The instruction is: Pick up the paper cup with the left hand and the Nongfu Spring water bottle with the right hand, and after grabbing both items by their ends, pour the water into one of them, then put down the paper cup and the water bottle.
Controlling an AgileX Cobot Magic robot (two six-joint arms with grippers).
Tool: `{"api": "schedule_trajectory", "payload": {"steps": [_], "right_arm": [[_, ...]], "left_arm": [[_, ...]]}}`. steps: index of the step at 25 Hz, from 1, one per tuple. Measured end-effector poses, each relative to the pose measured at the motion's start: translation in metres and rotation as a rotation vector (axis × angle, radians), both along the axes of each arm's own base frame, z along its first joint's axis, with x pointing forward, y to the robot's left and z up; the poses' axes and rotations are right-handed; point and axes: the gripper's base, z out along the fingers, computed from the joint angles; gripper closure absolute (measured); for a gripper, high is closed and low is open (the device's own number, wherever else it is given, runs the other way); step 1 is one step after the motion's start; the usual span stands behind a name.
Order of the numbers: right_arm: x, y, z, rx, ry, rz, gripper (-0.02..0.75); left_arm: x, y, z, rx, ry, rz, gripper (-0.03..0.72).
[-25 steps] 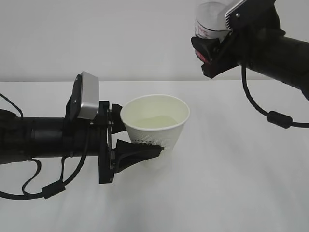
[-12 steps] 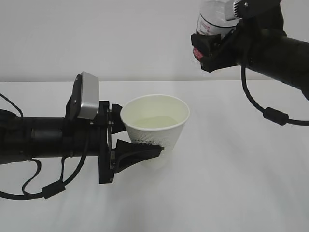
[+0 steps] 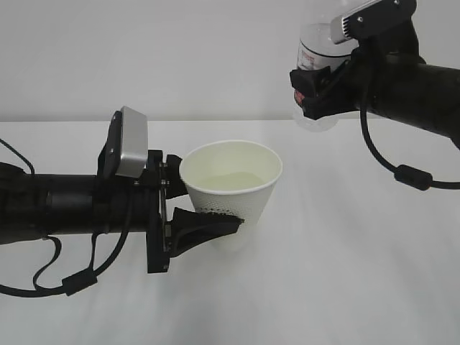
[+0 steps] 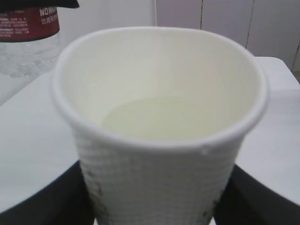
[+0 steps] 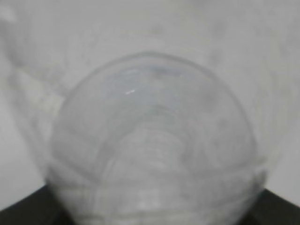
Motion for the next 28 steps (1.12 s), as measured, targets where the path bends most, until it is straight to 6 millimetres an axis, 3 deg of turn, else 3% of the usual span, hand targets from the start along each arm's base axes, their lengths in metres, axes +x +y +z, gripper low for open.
{"api": "schedule_trajectory", "payload": {"steps": [28], "right_arm": [[0.0017, -0.0099, -0.0074, 0.048, 0.113, -0.118, 0.280]], "left_arm": [[0.0001, 0.0000, 0.0001, -0.001, 0.000, 0.002, 0.202]]}}
